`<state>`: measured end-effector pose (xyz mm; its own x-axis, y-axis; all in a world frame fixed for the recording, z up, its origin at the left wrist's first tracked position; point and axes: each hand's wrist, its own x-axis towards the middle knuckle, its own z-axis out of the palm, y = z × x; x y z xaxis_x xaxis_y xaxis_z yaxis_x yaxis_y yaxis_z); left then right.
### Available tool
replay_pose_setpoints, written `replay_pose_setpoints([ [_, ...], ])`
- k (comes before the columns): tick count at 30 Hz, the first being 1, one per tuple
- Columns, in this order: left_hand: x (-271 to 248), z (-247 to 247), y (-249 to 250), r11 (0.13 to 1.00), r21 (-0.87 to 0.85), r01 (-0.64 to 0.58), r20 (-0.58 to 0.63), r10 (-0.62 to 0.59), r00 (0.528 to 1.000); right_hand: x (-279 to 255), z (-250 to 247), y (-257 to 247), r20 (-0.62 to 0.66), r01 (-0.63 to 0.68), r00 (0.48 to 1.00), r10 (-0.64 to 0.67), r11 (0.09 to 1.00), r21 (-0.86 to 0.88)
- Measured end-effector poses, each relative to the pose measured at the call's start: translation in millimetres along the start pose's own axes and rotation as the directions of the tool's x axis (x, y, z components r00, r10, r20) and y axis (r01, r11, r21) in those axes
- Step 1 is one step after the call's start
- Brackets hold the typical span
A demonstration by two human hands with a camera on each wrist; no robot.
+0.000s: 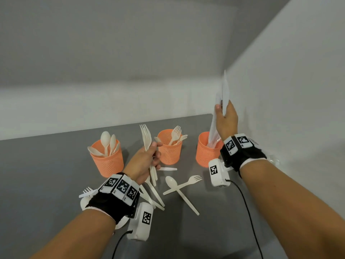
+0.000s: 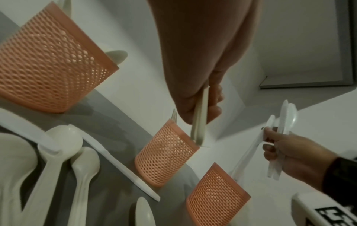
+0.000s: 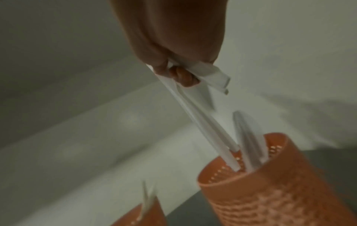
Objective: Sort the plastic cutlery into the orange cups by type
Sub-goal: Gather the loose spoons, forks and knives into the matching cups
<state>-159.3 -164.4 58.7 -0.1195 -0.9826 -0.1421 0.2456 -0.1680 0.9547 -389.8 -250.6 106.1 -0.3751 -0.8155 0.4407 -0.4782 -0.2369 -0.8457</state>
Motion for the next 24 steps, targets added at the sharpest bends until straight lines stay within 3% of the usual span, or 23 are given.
replay_pose_setpoints([
  [5, 3, 2, 3, 0.999, 0.033, -0.019, -0.006, 0.020, 1.000, 4, 9, 35, 0.121, -0.047, 0.991, 0.063, 0.990, -0.131],
  [12, 5, 8, 6, 1.000, 0.014, -0.013, 0.037, 0.012, 0.999, 19, 4, 27, 0.049, -0.224, 0.975, 0.219, 0.938, 0.265],
  [14, 5, 10, 6, 1.000, 0.005, -0.009, 0.055, 0.009, 0.998, 17, 4, 32, 0.105, -0.236, 0.971, 0.216, 0.940, 0.247],
  [18, 6, 14, 7, 1.000, -0.016, 0.014, 0.033, -0.013, 0.999, 9, 8, 46, 0.269, -0.248, 0.934, 0.233, 0.968, 0.024],
  [20, 6, 16, 9, 0.998, -0.051, 0.038, 0.031, -0.037, 0.999, 9, 7, 44, 0.213, -0.230, 0.953, 0.215, 0.972, 0.048],
  [23, 4, 18, 11, 0.995, -0.066, 0.071, 0.069, -0.066, 0.995, 0, 4, 21, 0.033, -0.076, 0.997, 0.072, 0.990, 0.122],
  [24, 4, 20, 12, 0.996, -0.052, 0.071, 0.071, -0.067, 0.995, -6, 4, 10, 0.042, -0.053, 0.998, 0.048, 0.988, 0.148],
])
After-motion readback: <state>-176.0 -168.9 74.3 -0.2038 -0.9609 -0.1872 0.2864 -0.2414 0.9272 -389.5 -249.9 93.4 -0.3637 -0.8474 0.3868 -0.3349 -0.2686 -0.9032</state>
